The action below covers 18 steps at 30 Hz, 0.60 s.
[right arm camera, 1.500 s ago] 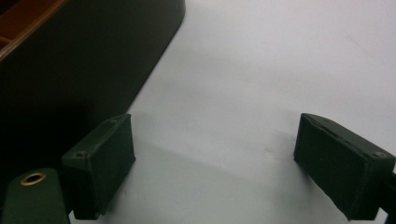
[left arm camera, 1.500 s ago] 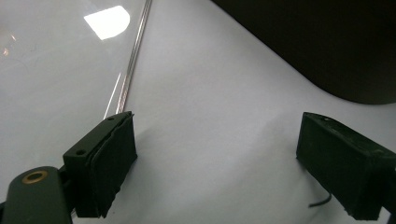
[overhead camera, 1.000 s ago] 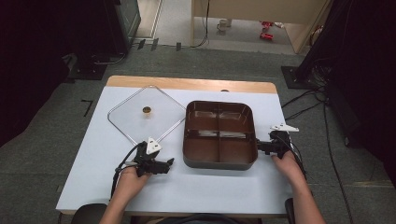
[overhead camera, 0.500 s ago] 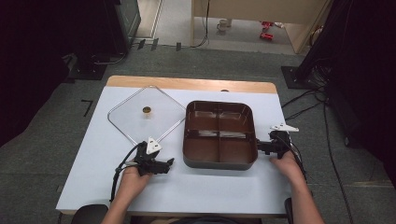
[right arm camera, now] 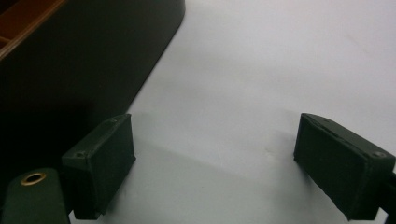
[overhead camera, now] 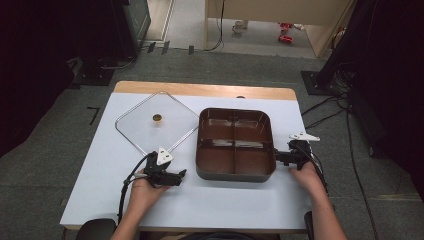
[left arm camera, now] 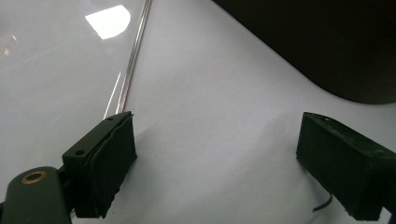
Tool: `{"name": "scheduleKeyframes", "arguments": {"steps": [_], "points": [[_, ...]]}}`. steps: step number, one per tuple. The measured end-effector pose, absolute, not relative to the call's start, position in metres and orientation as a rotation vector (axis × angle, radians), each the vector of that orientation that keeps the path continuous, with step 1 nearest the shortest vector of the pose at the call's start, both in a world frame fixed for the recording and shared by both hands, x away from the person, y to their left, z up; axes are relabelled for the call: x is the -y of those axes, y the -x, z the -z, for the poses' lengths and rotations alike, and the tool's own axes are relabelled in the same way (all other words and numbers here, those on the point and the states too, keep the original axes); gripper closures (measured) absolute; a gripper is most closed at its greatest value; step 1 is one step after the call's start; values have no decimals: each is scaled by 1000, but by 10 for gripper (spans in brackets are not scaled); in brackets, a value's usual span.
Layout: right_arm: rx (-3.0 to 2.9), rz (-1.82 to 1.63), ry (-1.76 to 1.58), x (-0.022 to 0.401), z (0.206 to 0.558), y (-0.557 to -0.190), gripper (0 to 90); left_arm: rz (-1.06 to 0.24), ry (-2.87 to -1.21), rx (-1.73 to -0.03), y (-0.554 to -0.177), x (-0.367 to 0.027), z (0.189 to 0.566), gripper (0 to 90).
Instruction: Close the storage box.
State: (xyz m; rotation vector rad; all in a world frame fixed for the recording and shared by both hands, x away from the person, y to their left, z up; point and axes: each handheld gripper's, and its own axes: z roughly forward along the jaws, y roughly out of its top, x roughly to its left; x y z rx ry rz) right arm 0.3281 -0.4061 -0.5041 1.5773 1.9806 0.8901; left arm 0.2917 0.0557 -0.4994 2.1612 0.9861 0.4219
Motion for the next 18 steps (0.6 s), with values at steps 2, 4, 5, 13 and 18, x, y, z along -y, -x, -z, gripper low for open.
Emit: {"name": "scheduleKeyframes", "arguments": {"steps": [2, 4, 5, 13, 18], "points": [[-1981, -890, -1577, 406, 504, -328, 119, -422, -2164, -991, -292, -55, 499, 114], [-1982, -889, -1576, 406, 504, -328, 119, -409, -2187, -1012, -294, -53, 496, 119], [-1982, -889, -1575, 406, 504, -328, 119, -402, -2200, -1019, -296, -52, 494, 125], [-1982, -890, -1576, 406, 504, -328, 119, -363, -2224, -1049, -300, -55, 488, 215], [-1982, -890, -1576, 406, 504, -328, 119, -298, -2215, -1058, -303, -60, 482, 238]]}}
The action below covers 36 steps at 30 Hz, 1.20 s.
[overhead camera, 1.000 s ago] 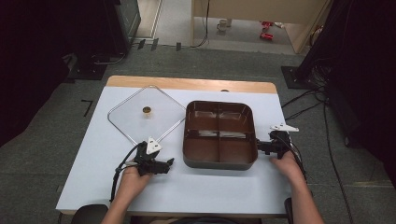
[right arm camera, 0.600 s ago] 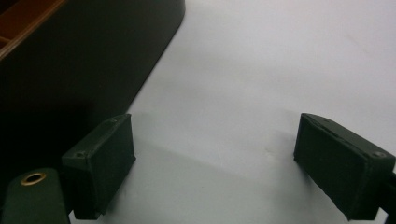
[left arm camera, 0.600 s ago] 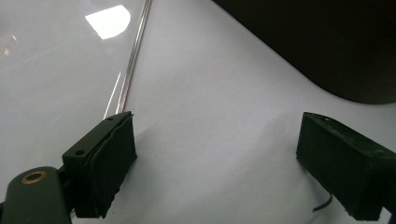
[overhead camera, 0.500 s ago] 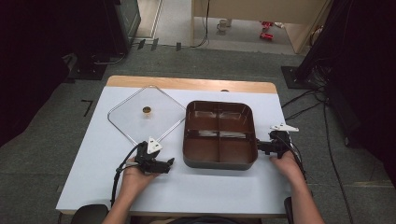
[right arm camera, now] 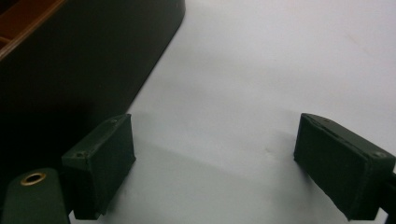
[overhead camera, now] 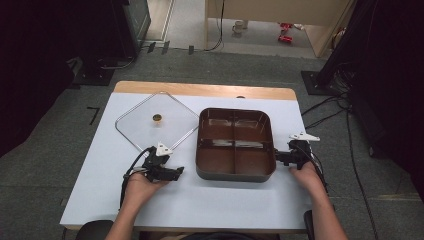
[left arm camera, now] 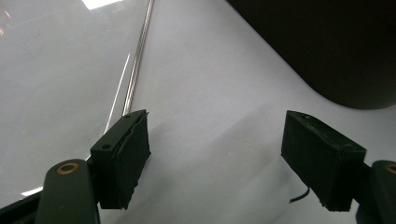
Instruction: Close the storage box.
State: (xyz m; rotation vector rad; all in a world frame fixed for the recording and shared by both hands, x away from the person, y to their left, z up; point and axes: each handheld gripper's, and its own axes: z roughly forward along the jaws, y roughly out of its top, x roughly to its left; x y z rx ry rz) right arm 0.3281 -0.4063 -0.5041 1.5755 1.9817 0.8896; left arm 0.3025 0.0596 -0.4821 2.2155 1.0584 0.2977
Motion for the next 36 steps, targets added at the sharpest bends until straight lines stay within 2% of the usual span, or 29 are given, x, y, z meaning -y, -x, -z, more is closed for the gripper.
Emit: {"name": "scheduleKeyframes", "arguments": {"steps": [7, 11, 36], "points": [[-1981, -890, -1577, 406, 504, -328, 119, -280, -2208, -1053, -303, -63, 468, 256], [-1980, -891, -1578, 406, 504, -328, 119, -283, -2195, -1053, -308, -64, 461, 299], [-1981, -890, -1576, 406, 504, -328, 119, -220, -2180, -1039, -337, -66, 434, 279]]}}
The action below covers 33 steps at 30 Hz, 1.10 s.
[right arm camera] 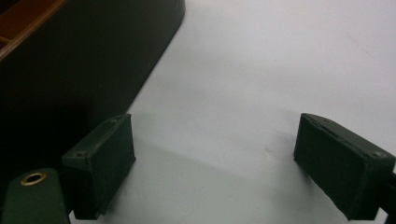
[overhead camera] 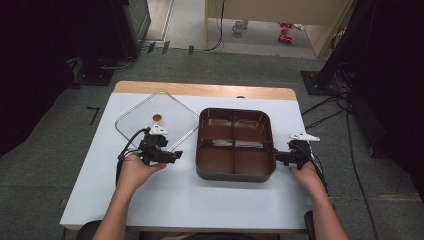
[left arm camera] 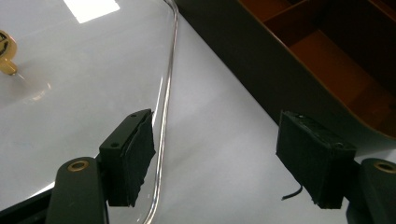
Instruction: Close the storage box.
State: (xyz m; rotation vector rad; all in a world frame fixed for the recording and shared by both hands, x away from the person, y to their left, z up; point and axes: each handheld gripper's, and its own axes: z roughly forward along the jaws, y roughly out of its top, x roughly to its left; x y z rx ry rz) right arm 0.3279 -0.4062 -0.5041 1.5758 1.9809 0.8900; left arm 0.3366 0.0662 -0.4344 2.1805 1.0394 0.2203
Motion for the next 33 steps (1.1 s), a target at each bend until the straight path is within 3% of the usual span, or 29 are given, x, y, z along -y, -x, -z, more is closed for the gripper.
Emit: {"name": "scheduleKeyframes", "arguments": {"steps": [33], "points": [[-1981, -888, -1574, 406, 504, -328, 121, -218, -2163, -1020, -400, -79, 414, 316]]}}
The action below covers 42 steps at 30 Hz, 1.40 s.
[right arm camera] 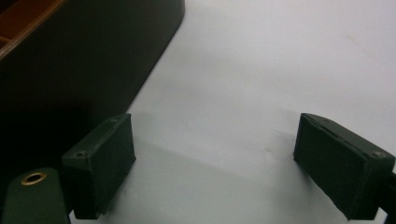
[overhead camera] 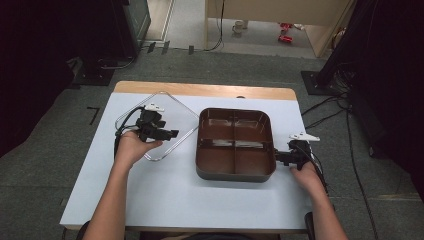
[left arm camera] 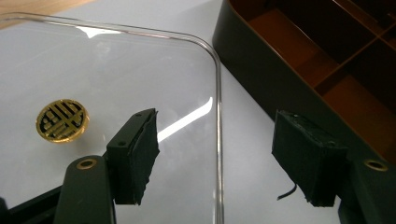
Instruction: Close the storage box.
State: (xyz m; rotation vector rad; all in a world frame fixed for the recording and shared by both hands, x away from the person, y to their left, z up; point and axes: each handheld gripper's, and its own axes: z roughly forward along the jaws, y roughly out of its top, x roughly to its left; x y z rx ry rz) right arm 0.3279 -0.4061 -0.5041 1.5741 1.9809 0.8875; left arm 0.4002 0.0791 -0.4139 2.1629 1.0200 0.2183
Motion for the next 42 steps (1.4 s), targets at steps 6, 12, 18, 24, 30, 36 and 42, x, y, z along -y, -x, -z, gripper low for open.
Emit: {"name": "scheduleKeyframes", "arguments": {"steps": [6, 12, 18, 24, 30, 36, 42], "points": [[-1980, -887, -1573, 406, 504, -328, 122, -231, -2130, -1038, -419, -83, 413, 326], [-1979, -887, -1574, 406, 504, -328, 123, -261, -2124, -1031, -435, -84, 415, 341], [-1979, -886, -1573, 406, 504, -328, 123, -298, -2100, -1061, -448, -89, 422, 347], [-1979, -886, -1574, 406, 504, -328, 123, -340, -2122, -1098, -459, -94, 430, 356], [-1979, -886, -1574, 406, 504, -328, 123, -385, -2111, -1115, -466, -100, 438, 345], [-1979, -886, -1574, 406, 504, -328, 123, -407, -2099, -1178, -471, -110, 450, 334], [-1979, -886, -1574, 406, 504, -328, 123, -412, -2093, -1209, -470, -116, 460, 341]]}}
